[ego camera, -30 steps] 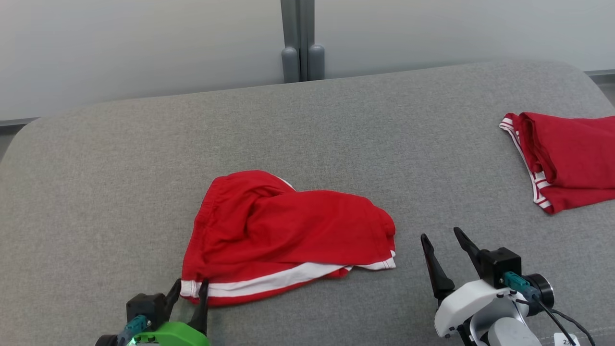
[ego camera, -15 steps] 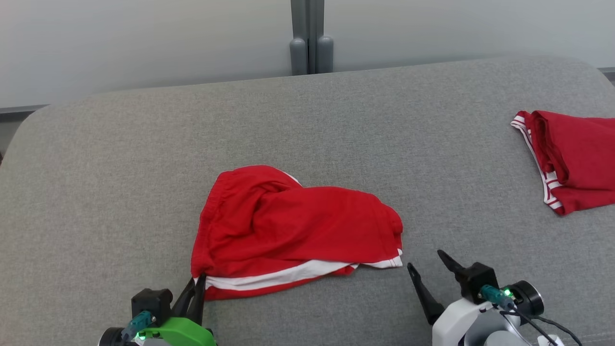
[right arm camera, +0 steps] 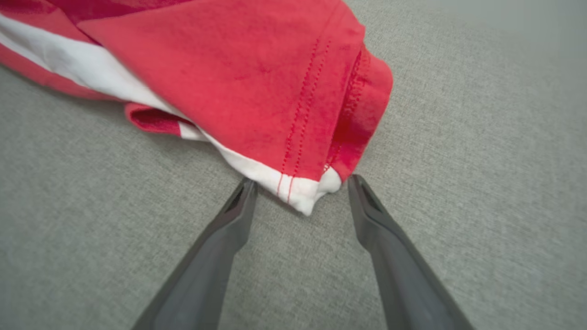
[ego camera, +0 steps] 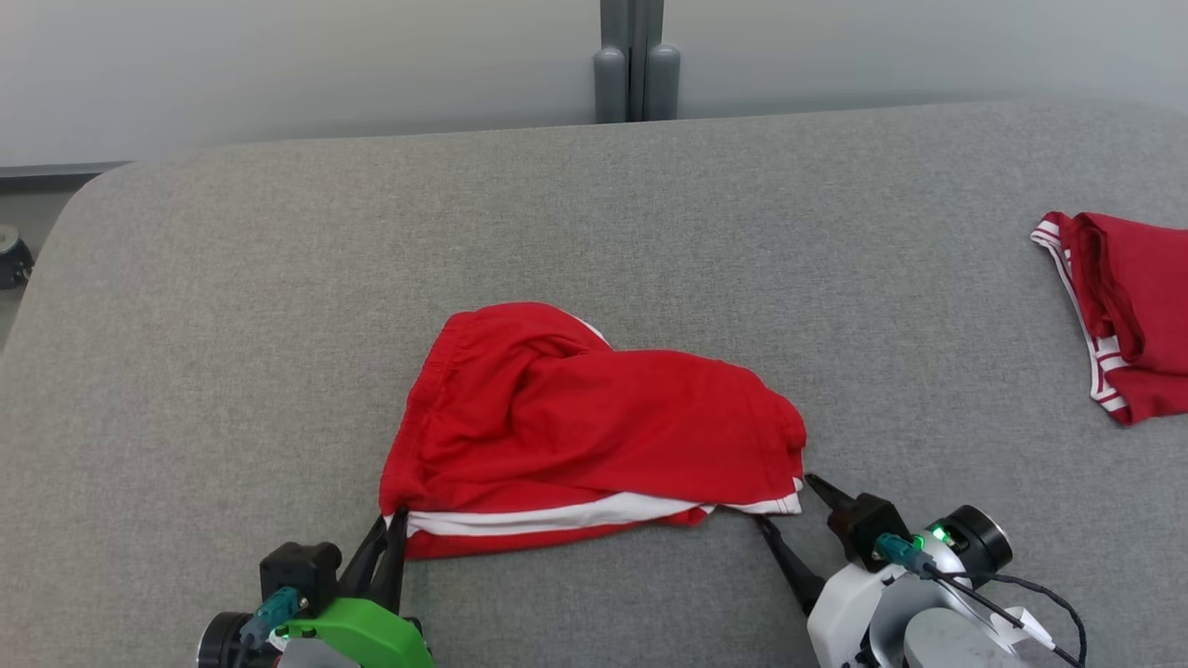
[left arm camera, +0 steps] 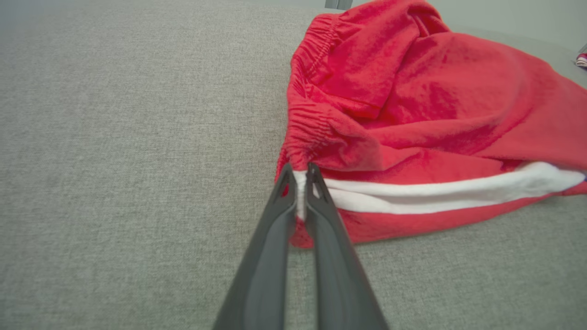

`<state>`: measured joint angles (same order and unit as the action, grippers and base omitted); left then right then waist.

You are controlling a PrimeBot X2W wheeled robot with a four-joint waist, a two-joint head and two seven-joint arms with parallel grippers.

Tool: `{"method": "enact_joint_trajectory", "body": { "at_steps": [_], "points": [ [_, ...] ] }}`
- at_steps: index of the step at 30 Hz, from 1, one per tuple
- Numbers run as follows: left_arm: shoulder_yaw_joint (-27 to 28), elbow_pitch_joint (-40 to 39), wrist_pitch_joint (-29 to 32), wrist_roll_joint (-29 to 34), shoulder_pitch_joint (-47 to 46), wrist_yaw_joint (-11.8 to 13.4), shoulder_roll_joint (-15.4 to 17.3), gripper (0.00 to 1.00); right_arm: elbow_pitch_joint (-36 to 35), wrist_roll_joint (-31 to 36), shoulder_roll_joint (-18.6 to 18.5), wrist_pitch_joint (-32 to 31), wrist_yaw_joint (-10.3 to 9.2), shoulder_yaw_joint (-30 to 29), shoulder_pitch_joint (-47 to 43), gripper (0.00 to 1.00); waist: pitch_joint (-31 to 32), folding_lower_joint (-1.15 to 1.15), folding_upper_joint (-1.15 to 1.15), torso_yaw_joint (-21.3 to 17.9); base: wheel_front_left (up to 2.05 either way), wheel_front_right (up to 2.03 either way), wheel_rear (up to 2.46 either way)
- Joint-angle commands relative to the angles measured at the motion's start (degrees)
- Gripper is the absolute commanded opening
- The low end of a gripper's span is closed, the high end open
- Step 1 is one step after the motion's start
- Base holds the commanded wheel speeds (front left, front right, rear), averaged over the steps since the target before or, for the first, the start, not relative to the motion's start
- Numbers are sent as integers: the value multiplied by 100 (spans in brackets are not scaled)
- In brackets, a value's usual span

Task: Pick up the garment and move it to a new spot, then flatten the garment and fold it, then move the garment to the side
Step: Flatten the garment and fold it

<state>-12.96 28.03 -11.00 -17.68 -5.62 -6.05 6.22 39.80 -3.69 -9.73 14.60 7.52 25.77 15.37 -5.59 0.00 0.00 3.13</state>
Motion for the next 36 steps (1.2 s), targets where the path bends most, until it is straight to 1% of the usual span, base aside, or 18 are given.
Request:
{"method": "enact_joint_trajectory", "body": {
  "at_steps": [1,2,3,4,6,7,8,9,12,16,21,24,27,29,33,36],
  "points": [
    [4,-30,-18,-34,-94,29,9,0,77,-46,5,39,-7,52,128,100,-40,0,0,45,0,0,0],
    [0,-41,-19,-40,-95,36,11,0,122,-61,14,51,-7,74,171,92,-49,0,0,55,0,0,0],
    [-7,-54,-18,-45,-97,42,16,0,160,-84,17,61,-7,110,211,73,-60,0,0,65,0,0,0],
    [-9,-64,-18,-44,-98,50,21,0,184,-99,19,64,-8,133,244,50,-70,0,0,70,0,0,0],
    [-8,-79,-21,-60,-95,60,34,0,175,-128,30,63,-7,170,305,37,-88,0,0,71,0,0,0],
    [-8,-85,-22,-68,-94,67,44,0,155,-154,31,61,-7,191,322,26,-96,0,0,67,0,0,0],
    [-8,-89,-23,-69,-92,63,52,0,148,-161,27,61,-7,207,329,11,-98,0,0,62,0,0,0],
    [-9,-92,-25,-72,-85,71,61,0,128,-217,38,62,-8,216,333,0,-98,0,0,54,0,0,0],
    [-5,-114,-31,-96,-75,88,82,0,-25,-400,63,63,-7,185,324,0,-77,0,0,21,0,0,0],
    [60,-249,-95,-192,-45,86,82,0,-458,-633,15,61,-7,27,201,0,24,0,0,-59,0,0,0],
    [222,-719,-229,-398,-28,51,68,0,-1225,-727,-117,60,-7,-243,82,0,284,0,0,-212,0,0,0],
    [329,-1197,-264,-572,3,28,54,0,-1734,-656,-172,60,-7,-402,8,0,494,0,0,-320,0,0,0],
    [433,-1849,-266,-765,39,5,36,0,-2282,-592,-231,61,-7,-533,-9,0,666,0,0,-425,0,0,0],
    [496,-2437,-182,-904,65,11,61,0,-2715,-528,-293,61,-7,-643,-35,0,760,0,0,-495,0,0,0],
    [593,-3650,79,-1012,130,103,160,0,-3595,-456,-357,-68,-7,-848,-105,0,889,0,0,-621,0,0,0],
    [638,-4649,346,-983,113,184,290,0,-4404,-305,-464,-311,-7,-1061,-147,0,935,0,0,-707,0,0,0]
  ]
}}
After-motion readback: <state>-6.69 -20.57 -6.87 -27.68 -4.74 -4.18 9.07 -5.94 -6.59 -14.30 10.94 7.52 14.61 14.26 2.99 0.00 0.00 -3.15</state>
